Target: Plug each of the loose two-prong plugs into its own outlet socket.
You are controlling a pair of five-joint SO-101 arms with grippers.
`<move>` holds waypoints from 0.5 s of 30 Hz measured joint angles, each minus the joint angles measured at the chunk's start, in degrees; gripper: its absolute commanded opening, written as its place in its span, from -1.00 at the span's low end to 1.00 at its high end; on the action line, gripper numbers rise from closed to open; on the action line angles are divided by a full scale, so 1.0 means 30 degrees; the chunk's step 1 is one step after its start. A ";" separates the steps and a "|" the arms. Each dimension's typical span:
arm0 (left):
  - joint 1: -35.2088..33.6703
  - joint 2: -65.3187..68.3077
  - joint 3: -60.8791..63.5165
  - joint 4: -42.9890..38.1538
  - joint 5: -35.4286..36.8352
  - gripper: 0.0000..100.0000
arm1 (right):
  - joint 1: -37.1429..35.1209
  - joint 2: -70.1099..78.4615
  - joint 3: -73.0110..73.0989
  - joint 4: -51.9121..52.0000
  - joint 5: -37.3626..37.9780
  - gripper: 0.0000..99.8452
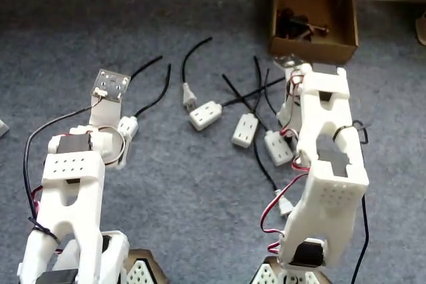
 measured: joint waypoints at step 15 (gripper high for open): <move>0.0000 0.0000 0.0000 0.0000 0.0000 -0.57 | -0.0059 0.0000 0.0000 0.0000 -0.0117 -0.90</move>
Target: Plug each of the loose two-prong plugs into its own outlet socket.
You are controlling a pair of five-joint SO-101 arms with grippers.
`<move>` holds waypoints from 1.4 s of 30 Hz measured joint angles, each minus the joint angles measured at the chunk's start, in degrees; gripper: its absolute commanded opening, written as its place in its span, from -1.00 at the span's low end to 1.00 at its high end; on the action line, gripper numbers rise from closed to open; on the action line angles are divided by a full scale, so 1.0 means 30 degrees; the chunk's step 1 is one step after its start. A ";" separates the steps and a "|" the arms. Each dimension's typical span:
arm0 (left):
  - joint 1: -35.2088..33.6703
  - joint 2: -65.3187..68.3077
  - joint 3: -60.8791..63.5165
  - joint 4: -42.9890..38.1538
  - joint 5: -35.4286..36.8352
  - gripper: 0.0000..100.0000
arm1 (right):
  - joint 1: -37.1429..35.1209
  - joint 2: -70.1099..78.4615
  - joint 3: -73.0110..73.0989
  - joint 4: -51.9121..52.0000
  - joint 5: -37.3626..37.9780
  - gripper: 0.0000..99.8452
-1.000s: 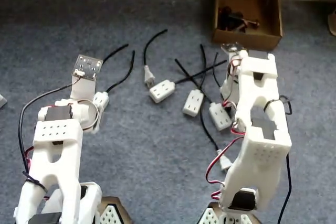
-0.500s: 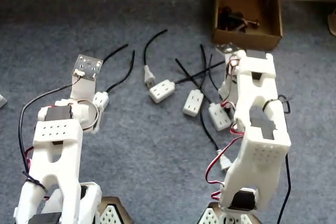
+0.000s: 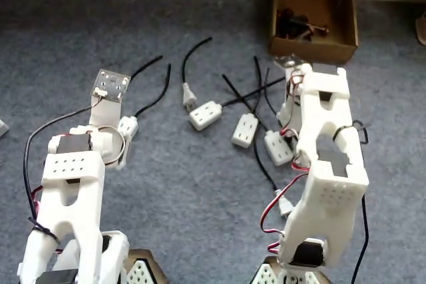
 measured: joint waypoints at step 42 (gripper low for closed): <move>0.0000 0.0000 0.0000 0.0000 0.0000 -0.57 | -0.1055 0.1055 0.1114 -0.0791 -0.0410 -0.74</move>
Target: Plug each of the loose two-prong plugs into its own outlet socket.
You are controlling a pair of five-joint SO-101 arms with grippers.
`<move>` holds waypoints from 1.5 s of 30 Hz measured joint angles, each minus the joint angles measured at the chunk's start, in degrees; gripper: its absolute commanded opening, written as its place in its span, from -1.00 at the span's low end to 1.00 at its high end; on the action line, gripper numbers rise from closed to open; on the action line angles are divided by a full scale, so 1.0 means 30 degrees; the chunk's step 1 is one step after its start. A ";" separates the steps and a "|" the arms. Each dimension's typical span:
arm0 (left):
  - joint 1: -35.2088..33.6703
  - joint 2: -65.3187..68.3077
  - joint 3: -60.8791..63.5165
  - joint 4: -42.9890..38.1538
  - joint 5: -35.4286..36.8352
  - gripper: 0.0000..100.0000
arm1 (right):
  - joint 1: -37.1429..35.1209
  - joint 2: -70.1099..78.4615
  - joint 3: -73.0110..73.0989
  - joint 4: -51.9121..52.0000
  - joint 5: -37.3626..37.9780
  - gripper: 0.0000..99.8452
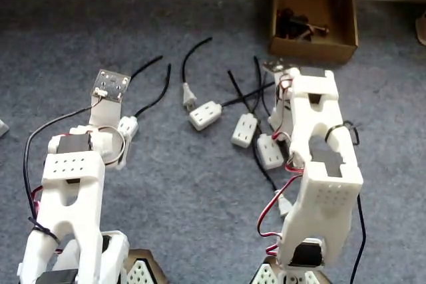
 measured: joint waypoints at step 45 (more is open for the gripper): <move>0.0000 0.0000 0.0000 -0.0059 0.0000 -0.57 | 0.0000 0.0967 -0.3810 0.1875 -0.0498 -0.99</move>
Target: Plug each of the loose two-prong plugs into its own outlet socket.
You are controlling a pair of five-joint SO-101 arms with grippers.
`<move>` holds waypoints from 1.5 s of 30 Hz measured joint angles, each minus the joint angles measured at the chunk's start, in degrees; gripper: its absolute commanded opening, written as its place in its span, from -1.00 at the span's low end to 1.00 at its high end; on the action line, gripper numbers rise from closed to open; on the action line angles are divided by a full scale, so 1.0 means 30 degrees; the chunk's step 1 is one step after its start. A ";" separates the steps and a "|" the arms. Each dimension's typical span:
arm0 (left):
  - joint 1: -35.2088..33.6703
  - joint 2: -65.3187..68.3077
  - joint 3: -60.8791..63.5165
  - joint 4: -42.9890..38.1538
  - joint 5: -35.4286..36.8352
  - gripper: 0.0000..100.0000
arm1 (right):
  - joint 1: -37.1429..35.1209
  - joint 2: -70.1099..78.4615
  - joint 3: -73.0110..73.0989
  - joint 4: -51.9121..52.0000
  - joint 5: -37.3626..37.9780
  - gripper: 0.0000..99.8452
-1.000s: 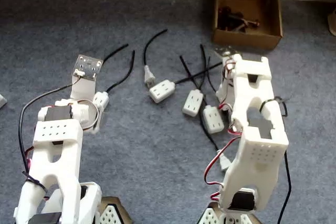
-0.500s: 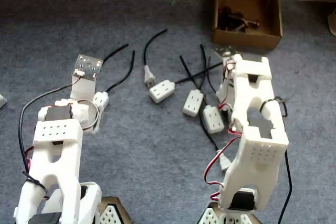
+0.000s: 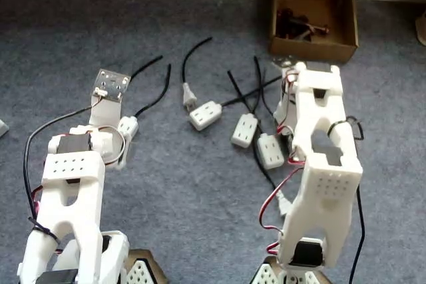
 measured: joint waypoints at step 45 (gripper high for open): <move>0.0000 0.0000 0.0000 0.0000 0.0000 -0.57 | -0.4103 0.0088 -1.5560 0.5919 -0.2549 -0.99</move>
